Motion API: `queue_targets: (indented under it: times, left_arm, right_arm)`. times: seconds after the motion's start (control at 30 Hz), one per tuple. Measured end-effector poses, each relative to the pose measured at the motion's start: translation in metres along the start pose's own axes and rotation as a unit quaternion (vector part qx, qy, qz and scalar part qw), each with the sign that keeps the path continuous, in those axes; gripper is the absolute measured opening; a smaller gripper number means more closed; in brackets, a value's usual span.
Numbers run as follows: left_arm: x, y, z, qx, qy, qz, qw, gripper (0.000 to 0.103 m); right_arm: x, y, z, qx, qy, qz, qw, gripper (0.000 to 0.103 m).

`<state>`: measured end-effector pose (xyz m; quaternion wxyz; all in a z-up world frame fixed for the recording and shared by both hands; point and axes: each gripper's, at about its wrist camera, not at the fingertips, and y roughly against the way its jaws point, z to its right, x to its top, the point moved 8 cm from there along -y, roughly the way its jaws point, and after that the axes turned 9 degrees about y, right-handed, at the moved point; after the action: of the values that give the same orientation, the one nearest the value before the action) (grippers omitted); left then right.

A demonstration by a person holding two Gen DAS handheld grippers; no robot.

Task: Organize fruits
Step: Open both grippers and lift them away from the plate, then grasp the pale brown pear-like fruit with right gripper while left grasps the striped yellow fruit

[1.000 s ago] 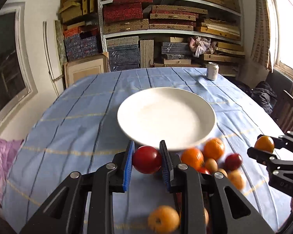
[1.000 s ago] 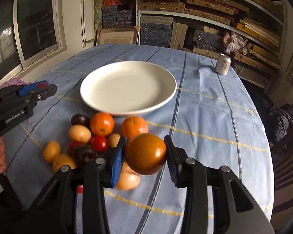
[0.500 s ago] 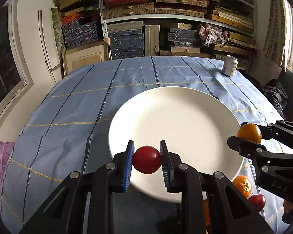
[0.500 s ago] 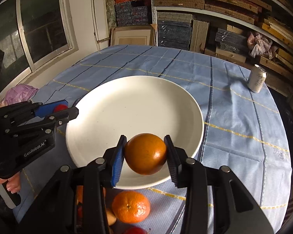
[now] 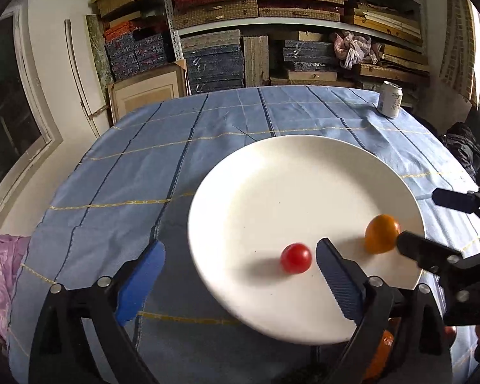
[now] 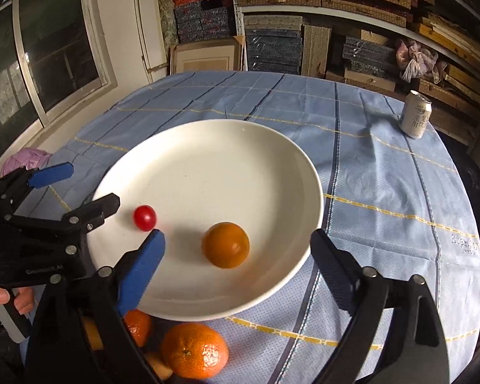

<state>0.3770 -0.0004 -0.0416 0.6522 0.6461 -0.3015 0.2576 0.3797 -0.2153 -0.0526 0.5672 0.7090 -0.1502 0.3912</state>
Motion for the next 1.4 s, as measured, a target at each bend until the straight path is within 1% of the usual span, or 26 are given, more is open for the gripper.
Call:
queue_targets:
  times: [0.1,0.17,0.23,0.3,0.37,0.47,0.53,0.6,0.7,0.77,0.87,0.93,1.03,1.07,1.17,1.2,1.23,1.27,1.3,1.33,1.37,1.4]
  left_arm:
    - [-0.014,0.015,-0.007,0.01,-0.011,-0.007,0.9999,0.098]
    - [-0.027,0.029,-0.01,0.002,-0.015,-0.005,0.9999,0.098]
    - [-0.045,0.043,-0.016,0.005,-0.022,-0.004,0.9997,0.098]
    - [-0.067,0.056,-0.024,0.003,-0.02,-0.015,0.9997,0.098]
    - [-0.085,0.066,-0.032,-0.005,-0.011,-0.025,0.9996,0.098]
    - [-0.113,0.081,-0.044,-0.013,0.004,-0.039,0.9991,0.098]
    - [-0.13,0.088,-0.048,-0.034,0.005,-0.05,0.9982,0.098]
    - [-0.139,0.093,-0.05,-0.053,0.006,-0.046,0.9975,0.098]
    - [-0.151,0.096,-0.054,-0.071,0.014,-0.058,0.9957,0.098]
    - [-0.155,0.1,-0.052,-0.077,0.01,-0.055,0.9955,0.098]
    - [-0.158,0.106,-0.046,-0.086,-0.004,-0.047,0.9952,0.098]
    - [-0.159,0.11,-0.039,-0.104,-0.014,-0.046,0.9934,0.098]
    - [-0.162,0.112,-0.027,-0.111,-0.039,-0.043,0.9921,0.098]
    - [-0.165,0.109,-0.023,-0.104,-0.05,-0.047,0.9922,0.098]
    - [-0.176,0.094,-0.014,-0.065,-0.084,-0.073,0.9916,0.098]
    - [-0.179,0.089,-0.013,-0.053,-0.094,-0.076,0.9912,0.099]
    - [-0.178,0.088,-0.013,-0.048,-0.096,-0.068,0.992,0.1]
    - [-0.178,0.087,-0.013,-0.047,-0.097,-0.07,0.9917,0.1]
    - [-0.177,0.086,-0.015,-0.047,-0.093,-0.07,0.9921,0.099]
    - [-0.175,0.083,-0.017,-0.043,-0.086,-0.069,0.993,0.098]
    - [-0.173,0.082,-0.017,-0.047,-0.081,-0.067,0.9933,0.097]
    - [-0.172,0.08,-0.017,-0.056,-0.074,-0.061,0.9938,0.096]
  right_arm:
    - [-0.012,0.027,0.004,-0.006,-0.012,0.009,1.0,0.099]
    - [-0.026,0.046,0.001,-0.008,-0.008,0.011,1.0,0.099]
    - [-0.046,0.063,-0.003,-0.015,0.004,0.008,1.0,0.099]
    - [-0.068,0.077,-0.01,-0.024,0.02,-0.003,1.0,0.099]
    - [-0.091,0.083,-0.016,-0.034,0.031,-0.017,0.999,0.099]
    - [-0.123,0.087,-0.027,-0.025,0.033,-0.039,0.998,0.099]
    - [-0.139,0.089,-0.035,-0.014,0.023,-0.044,0.999,0.099]
    - [-0.149,0.09,-0.042,-0.005,0.019,-0.049,0.999,0.099]
    - [-0.155,0.088,-0.049,-0.011,0.026,-0.051,0.998,0.099]
    - [-0.155,0.084,-0.053,-0.011,0.029,-0.054,0.998,0.099]
    - [-0.154,0.077,-0.058,-0.009,0.035,-0.057,0.998,0.099]
    - [-0.15,0.074,-0.059,-0.014,0.041,-0.054,0.998,0.099]
    - [-0.145,0.071,-0.054,-0.021,0.043,-0.053,0.997,0.099]
    - [-0.145,0.07,-0.052,-0.022,0.043,-0.052,0.997,0.099]
    - [-0.145,0.065,-0.05,-0.007,0.034,-0.056,0.998,0.099]
    - [-0.146,0.063,-0.049,-0.005,0.032,-0.059,0.998,0.099]
    - [-0.147,0.062,-0.048,-0.004,0.025,-0.062,0.998,0.099]
    - [-0.149,0.06,-0.048,-0.003,0.021,-0.068,0.997,0.099]
    - [-0.151,0.058,-0.05,-0.003,0.023,-0.078,0.997,0.098]
    - [-0.151,0.057,-0.052,-0.012,0.032,-0.08,0.996,0.096]
    - [-0.15,0.057,-0.055,-0.016,0.041,-0.079,0.996,0.087]
    - [-0.149,0.058,-0.059,-0.016,0.048,-0.075,0.996,0.079]
